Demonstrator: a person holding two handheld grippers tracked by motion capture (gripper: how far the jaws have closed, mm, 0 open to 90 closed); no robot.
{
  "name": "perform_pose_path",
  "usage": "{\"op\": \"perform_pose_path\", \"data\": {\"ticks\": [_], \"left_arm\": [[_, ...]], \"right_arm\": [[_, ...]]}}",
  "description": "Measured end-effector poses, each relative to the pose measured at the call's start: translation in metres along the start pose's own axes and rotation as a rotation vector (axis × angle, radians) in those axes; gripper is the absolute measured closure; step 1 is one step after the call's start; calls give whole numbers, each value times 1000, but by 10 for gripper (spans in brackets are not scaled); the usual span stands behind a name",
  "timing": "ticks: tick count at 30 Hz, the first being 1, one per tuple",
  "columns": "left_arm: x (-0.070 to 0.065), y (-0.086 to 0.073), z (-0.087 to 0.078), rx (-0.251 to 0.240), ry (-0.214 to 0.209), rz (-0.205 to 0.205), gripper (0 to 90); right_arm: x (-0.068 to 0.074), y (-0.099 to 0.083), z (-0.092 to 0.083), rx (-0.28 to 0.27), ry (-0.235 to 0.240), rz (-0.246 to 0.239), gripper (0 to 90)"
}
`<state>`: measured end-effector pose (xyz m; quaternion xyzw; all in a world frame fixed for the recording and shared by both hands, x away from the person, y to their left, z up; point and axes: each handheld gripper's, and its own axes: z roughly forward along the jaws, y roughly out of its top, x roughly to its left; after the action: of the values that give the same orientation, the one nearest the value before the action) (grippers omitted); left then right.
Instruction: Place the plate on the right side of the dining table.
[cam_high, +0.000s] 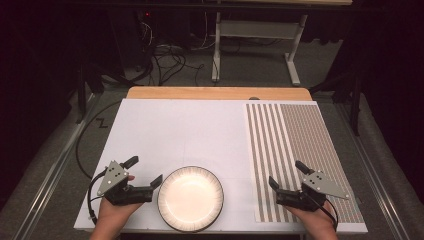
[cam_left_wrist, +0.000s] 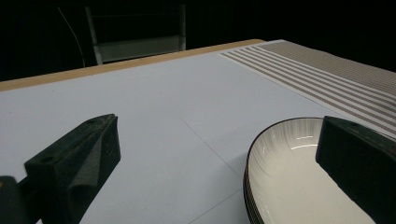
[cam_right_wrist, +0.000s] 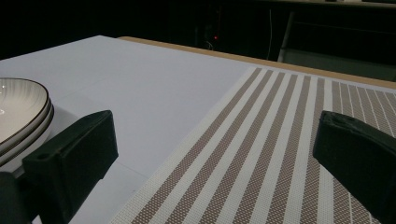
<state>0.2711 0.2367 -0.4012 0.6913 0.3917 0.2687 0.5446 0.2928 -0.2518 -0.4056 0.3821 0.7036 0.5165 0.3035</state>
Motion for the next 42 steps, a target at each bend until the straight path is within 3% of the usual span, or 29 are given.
{"op": "perform_pose_path", "data": {"ticks": [7, 18, 31, 42], "left_arm": [[-1, 0, 1, 18, -13, -5, 6], [0, 1, 4, 61, 6, -17, 10], [0, 3, 4, 61, -16, -4, 25], [2, 4, 3, 49, -22, -16, 3]], "right_arm": [[0, 0, 1, 12, 0, 4, 12], [-2, 1, 0, 9, -8, 21, 17], [1, 2, 3, 27, 1, 3, 33], [24, 14, 16, 39, 64, -44, 13]]}}
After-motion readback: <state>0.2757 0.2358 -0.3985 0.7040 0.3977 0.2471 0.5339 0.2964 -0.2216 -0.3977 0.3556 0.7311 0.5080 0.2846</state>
